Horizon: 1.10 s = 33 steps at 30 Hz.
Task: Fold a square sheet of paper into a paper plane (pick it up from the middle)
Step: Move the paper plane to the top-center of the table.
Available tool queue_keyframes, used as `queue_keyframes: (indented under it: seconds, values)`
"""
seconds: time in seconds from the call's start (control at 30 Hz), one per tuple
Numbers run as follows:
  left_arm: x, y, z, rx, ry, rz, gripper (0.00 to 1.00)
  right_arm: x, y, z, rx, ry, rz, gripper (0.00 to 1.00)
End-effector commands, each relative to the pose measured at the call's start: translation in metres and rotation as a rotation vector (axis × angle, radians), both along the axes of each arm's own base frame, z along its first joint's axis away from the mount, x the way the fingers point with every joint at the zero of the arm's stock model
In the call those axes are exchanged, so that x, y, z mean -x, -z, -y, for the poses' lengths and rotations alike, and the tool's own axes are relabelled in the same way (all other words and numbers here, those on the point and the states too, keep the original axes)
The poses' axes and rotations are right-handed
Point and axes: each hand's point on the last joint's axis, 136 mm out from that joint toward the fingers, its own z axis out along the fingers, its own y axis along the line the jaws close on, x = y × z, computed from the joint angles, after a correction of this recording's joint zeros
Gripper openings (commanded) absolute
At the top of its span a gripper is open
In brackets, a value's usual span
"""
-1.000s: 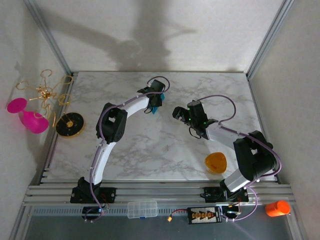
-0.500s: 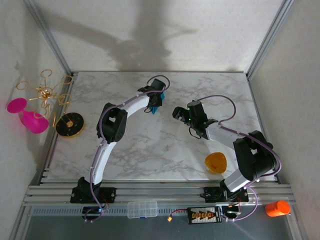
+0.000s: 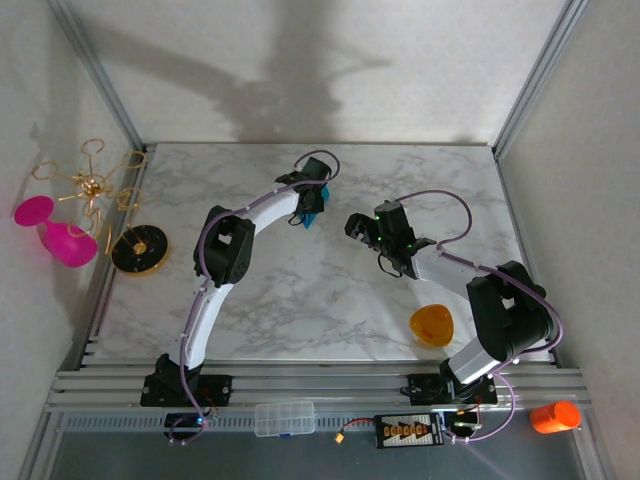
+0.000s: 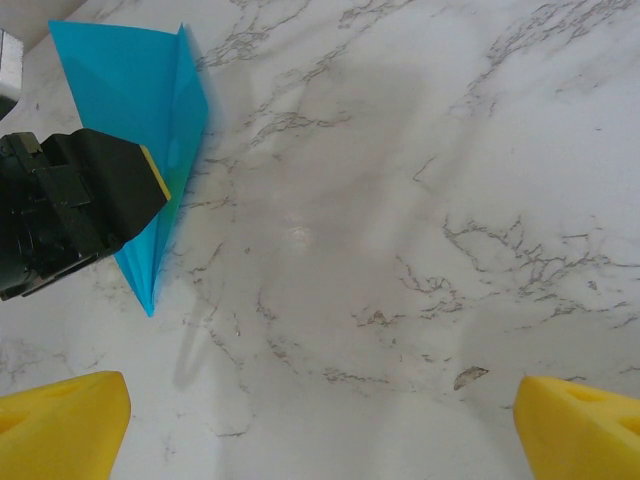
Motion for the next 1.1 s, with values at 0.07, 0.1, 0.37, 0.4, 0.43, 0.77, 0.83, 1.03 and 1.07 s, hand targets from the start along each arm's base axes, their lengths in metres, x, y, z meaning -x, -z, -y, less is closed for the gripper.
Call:
queue_keyframes:
  seconds: [0.07,0.1,0.37,0.4,0.43,0.77,0.83,1.03,1.07]
  values:
    - [0.006,-0.016,-0.003,0.003,-0.013,-0.014,0.39,-0.003,-0.003,-0.001,-0.014,0.006,-0.001,0.99]
    - [0.003,-0.029,-0.002,0.018,-0.019,0.009,0.39,-0.003,-0.003,-0.001,-0.013,0.006,-0.002,0.99]
    - [0.002,-0.087,-0.006,0.062,-0.06,0.115,0.42,-0.003,-0.004,-0.001,-0.017,0.009,0.0,0.99]
    - [0.003,-0.09,-0.006,0.064,-0.062,0.119,0.42,-0.003,-0.004,-0.001,-0.016,0.008,0.001,0.99]
    - [0.003,-0.092,-0.007,0.067,-0.063,0.122,0.42,-0.003,-0.005,-0.001,-0.017,0.01,0.002,0.99]
    - [0.018,-0.178,-0.024,0.122,-0.105,0.289,0.46,-0.017,-0.04,0.018,0.067,0.058,0.101,0.99]
    - [0.028,-0.207,-0.04,0.127,-0.136,0.363,0.49,-0.022,-0.061,0.03,0.115,0.088,0.161,0.99]
    - [0.083,-0.271,-0.112,0.097,-0.257,0.622,0.72,-0.026,-0.132,0.086,0.29,0.255,0.369,0.99]
    - [0.096,-0.277,-0.129,0.069,-0.291,0.672,0.77,-0.023,-0.142,0.098,0.325,0.305,0.402,0.99]
